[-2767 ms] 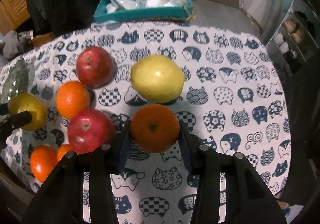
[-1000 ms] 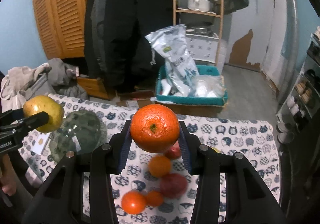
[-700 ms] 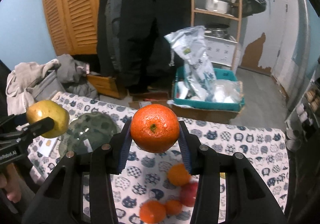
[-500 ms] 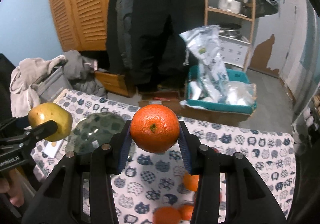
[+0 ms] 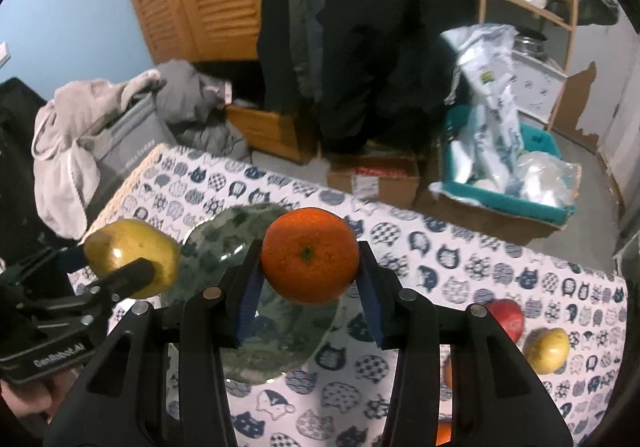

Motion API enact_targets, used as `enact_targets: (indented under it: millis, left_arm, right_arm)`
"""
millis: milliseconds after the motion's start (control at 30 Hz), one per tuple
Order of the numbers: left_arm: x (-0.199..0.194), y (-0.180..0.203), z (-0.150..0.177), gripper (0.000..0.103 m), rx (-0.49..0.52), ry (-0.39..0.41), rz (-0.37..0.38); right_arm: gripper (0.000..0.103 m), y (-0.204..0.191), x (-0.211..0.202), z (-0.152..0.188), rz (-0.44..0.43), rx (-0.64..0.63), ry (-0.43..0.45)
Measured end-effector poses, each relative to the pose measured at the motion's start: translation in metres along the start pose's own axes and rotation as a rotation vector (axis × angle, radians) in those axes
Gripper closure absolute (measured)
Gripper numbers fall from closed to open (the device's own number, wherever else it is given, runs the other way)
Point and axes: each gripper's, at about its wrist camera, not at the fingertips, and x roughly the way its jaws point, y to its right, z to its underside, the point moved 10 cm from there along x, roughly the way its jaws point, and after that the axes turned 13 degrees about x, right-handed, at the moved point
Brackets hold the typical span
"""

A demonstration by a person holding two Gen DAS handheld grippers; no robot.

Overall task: Organize fruits
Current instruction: 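Carry yellow-green fruit with left tool while right tool carries orange to green bowl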

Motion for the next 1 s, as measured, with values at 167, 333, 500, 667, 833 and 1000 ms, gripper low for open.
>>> enact_targets:
  millis: [167,333,500,667,833,1000]
  left_arm:
    - [0.027,-0.014,0.015,0.034,-0.033,-0.062,-0.003]
    - [0.056,-0.021,0.029,0.034,-0.044,-0.131,-0.002]
    - [0.085,-0.023,0.049,0.034,-0.064,-0.208,0.02]
    - [0.106,-0.021,0.062,0.034,-0.044,-0.267,0.005]
    - [0.118,-0.016,0.071,0.034,-0.025,-0.303,0.0]
    - [0.126,-0.018,0.079,0.033,-0.043,-0.325,0.004]
  right_arm:
    - [0.059,-0.013,0.037,0.014,-0.02,-0.006,-0.085]
    - [0.059,-0.015,0.071,0.03,-0.012,-0.004,-0.165]
    - [0.059,-0.011,0.099,0.044,-0.01,0.008,-0.237]
    - [0.059,-0.008,0.115,0.057,-0.001,0.003,-0.281]
    - [0.059,-0.009,0.12,0.064,-0.001,-0.005,-0.301]
    - [0.059,-0.007,0.121,0.067,-0.002,0.002,-0.307]
